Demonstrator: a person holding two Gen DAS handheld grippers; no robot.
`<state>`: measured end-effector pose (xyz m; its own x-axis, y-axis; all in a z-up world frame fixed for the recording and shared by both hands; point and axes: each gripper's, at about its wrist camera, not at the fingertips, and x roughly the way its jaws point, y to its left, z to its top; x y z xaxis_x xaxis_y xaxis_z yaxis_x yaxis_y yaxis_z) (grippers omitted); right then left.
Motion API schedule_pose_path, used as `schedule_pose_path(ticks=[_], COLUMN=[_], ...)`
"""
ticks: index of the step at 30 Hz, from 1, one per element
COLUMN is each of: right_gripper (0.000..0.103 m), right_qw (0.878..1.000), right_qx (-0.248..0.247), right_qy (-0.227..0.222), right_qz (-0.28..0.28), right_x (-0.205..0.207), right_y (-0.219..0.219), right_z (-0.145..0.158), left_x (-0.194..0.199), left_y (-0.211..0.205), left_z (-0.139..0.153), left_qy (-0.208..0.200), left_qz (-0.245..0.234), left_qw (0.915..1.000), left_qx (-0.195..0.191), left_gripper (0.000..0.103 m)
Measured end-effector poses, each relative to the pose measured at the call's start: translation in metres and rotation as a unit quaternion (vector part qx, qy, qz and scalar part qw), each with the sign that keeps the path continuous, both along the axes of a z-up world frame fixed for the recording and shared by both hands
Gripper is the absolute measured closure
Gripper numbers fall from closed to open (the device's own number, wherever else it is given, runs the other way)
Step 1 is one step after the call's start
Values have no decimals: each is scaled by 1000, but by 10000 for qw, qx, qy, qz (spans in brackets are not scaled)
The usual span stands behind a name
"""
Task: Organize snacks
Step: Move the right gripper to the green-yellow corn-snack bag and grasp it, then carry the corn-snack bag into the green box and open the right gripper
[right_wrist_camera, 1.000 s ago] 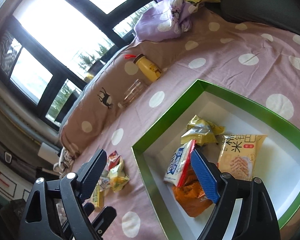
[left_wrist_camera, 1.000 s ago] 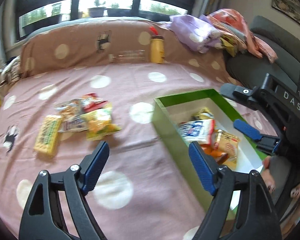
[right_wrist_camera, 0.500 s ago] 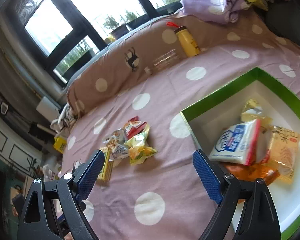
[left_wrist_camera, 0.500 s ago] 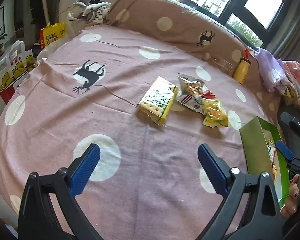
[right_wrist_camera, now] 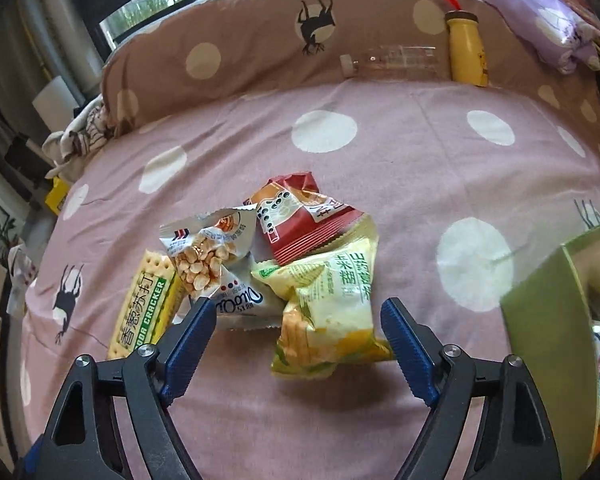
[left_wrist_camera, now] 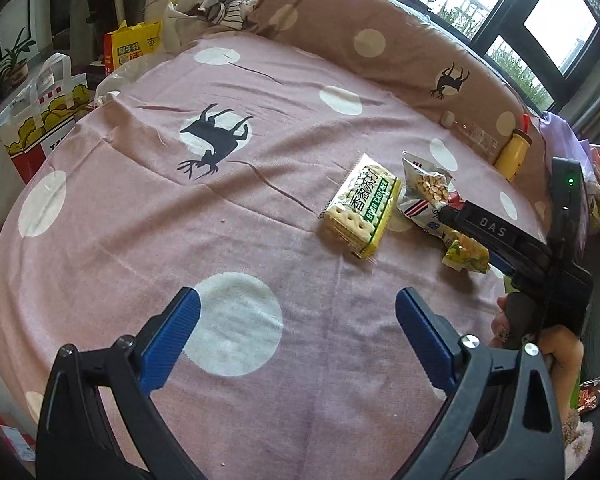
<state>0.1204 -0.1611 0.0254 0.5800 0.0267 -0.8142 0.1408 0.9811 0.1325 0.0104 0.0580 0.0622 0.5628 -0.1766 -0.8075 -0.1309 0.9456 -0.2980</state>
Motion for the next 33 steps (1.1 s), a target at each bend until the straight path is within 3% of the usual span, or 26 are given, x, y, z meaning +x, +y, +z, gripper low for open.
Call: schedule_pose_path(ticks=[1, 3, 5, 9, 12, 15, 20, 23, 29, 33], right_gripper=[24, 41, 43, 63, 66, 66, 66, 66, 66, 64], right_qw=[9999, 9995, 9997, 9999, 9998, 9991, 9978, 9946, 9947, 9945], right_qx=[-98, -176, -112, -88, -72, 334, 558, 848, 515, 570], right_qy=[55, 137, 17, 13, 119, 261, 344, 595, 892, 866], right_qz=[-80, -231, -208, -69, -126, -97, 123, 10, 20, 134], right_x=[1, 1, -4, -10, -19, -36, -77, -97, -110, -109], right_y=[-1, -5, -8, -4, -1, 0, 13, 12, 22, 23], right_z=[-4, -12, -10, -7, -3, 2, 15, 4, -5, -2], left_x=[1, 2, 2, 1, 2, 4, 3, 3, 1, 1], left_y=[0, -2, -5, -10, -9, -7, -2, -1, -8, -16], left_z=[-1, -3, -4, -5, -6, -8, -11, -15, -15, -16], left_qy=[35, 103, 121, 111, 142, 186, 245, 317, 316, 335], left_qz=[2, 1, -29, -152, -139, -95, 14, 19, -136, -303], left_qw=[10000, 9999, 9999, 9998, 9997, 9997, 9995, 9993, 9992, 9988], left_qx=[5, 16, 30, 79, 129, 109, 181, 182, 194, 182], left_gripper=[4, 4, 4, 4, 4, 4, 4, 4, 4, 4])
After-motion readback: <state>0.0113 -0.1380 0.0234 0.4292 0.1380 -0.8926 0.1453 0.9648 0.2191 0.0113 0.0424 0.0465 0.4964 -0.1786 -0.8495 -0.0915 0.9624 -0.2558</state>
